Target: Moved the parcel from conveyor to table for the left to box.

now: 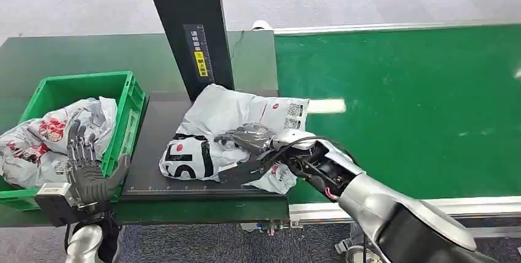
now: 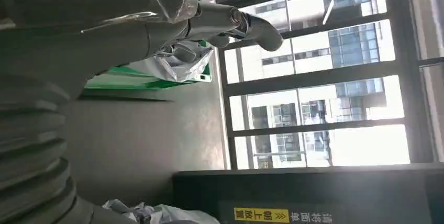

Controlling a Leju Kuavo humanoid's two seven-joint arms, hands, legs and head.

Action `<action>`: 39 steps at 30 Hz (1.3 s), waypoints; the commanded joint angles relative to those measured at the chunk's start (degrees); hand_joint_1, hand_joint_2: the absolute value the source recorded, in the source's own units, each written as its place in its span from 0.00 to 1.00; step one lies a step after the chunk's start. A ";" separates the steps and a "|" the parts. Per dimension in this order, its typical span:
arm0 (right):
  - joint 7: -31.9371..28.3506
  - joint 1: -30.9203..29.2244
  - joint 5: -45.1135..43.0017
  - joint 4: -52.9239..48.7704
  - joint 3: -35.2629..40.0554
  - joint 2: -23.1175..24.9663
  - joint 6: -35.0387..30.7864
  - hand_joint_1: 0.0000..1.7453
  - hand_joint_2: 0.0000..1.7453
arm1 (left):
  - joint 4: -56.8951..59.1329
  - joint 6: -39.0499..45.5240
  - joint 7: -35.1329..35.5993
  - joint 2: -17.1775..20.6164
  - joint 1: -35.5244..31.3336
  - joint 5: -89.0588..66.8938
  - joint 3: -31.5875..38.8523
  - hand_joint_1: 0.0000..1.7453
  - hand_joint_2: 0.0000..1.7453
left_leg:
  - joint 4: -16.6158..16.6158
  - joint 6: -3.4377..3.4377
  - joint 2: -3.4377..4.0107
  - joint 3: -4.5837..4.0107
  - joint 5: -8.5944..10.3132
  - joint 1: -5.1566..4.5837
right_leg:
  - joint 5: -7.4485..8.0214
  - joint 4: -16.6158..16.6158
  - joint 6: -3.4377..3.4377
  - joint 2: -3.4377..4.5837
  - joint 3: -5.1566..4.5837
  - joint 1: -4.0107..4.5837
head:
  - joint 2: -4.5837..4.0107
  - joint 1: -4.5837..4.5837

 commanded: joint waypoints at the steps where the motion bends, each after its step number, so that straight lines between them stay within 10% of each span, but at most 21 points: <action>1: -3.46 1.27 -0.26 -2.41 -6.04 -1.23 -9.21 0.00 1.00 | 1.52 -0.22 0.25 -0.23 0.73 -0.30 -0.79 0.00 1.00 | -0.05 0.15 -0.12 0.07 0.01 0.00 | -0.01 -0.08 -0.15 -0.15 0.12 0.04 | 0.00 0.00; 12: -12.52 10.79 -3.23 -13.26 -24.17 0.77 -24.89 0.00 1.00 | 3.49 -1.19 -0.56 -1.08 -1.36 -0.44 -1.79 0.00 1.00 | -0.04 0.12 -0.14 0.03 0.01 0.00 | -0.02 -0.06 -0.13 -0.17 0.08 0.03 | 0.00 -0.02; 39: -19.13 20.17 -11.55 -27.39 -39.24 -0.74 -21.84 0.00 1.00 | 4.58 -3.24 0.93 -0.92 -2.82 -3.96 -6.40 0.00 1.00 | -0.03 0.13 -0.19 0.01 0.01 -0.01 | -0.04 -0.05 -0.13 -0.22 0.06 0.03 | 0.00 -0.02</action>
